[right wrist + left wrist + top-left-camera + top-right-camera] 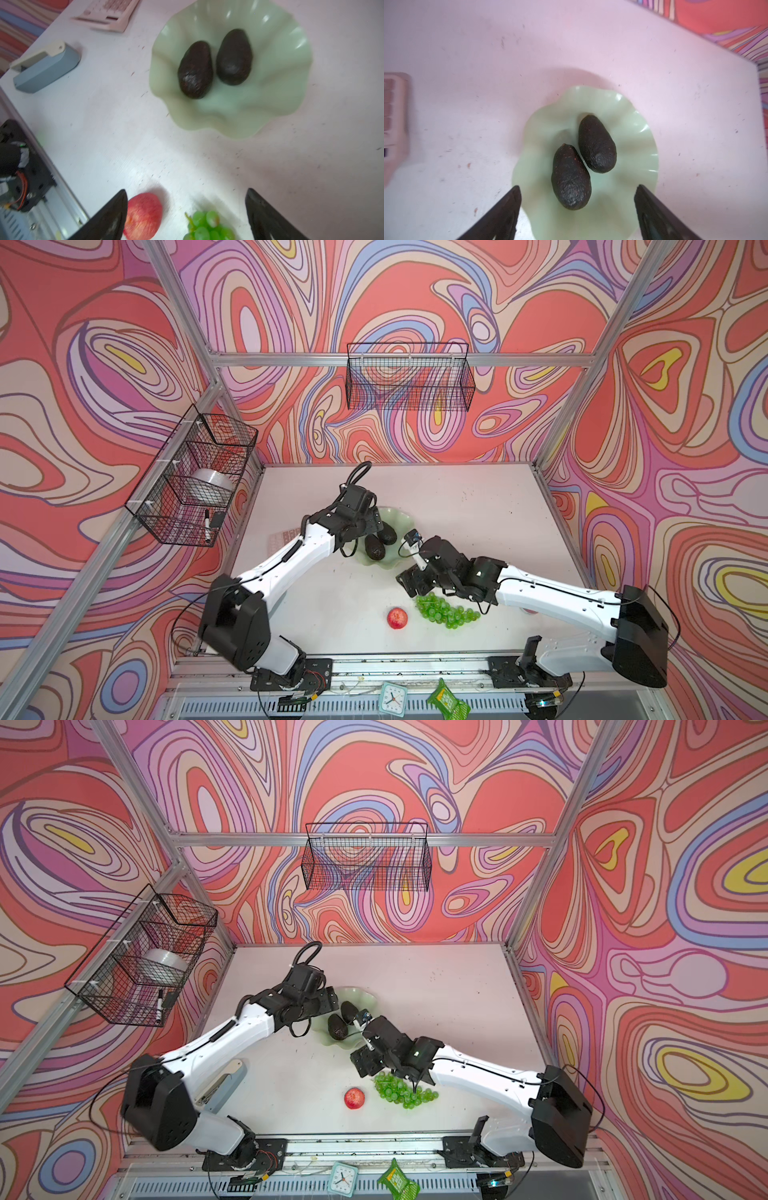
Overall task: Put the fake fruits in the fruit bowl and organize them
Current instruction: 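Withdraw the left gripper while the right gripper reaches down to grasp the red apple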
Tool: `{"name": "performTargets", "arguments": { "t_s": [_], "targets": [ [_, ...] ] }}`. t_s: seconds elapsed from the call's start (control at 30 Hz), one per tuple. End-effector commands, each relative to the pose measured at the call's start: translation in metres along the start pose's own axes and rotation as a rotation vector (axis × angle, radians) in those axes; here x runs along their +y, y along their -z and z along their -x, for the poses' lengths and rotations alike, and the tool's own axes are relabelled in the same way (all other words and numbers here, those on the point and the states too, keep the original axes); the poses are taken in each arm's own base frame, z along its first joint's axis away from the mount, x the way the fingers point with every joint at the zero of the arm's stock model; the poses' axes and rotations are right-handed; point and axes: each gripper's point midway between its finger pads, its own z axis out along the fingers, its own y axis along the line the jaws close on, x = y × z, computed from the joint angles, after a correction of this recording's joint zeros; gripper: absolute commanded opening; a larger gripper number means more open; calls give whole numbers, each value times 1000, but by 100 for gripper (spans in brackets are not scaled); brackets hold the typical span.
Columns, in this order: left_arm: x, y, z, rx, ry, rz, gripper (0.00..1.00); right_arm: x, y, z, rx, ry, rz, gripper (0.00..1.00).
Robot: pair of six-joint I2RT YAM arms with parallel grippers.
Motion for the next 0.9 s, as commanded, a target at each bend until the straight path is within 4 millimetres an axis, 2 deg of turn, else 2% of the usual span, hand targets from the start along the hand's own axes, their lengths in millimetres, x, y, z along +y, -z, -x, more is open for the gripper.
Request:
{"name": "performTargets", "arguments": {
  "t_s": [0.0,0.1,0.2,0.37,0.5,0.73,0.87],
  "targets": [
    [36,36,32,-221,14,78,93,14,-5,-35,98,-3,-21,91],
    [66,71,44,-375,27,120,98,31,-12,-54,158,12,-11,90],
    [97,99,46,-472,56,171,100,46,-21,-72,207,37,-2,90],
    [134,127,37,-554,105,230,100,63,-35,-88,261,45,13,89],
    [149,137,29,-576,128,253,100,66,-44,-90,266,29,1,86],
    [154,138,24,-568,120,271,100,53,-62,-92,283,26,-115,81],
    [157,138,21,-555,114,285,100,54,-69,-94,293,14,-122,71]
  ]
}}
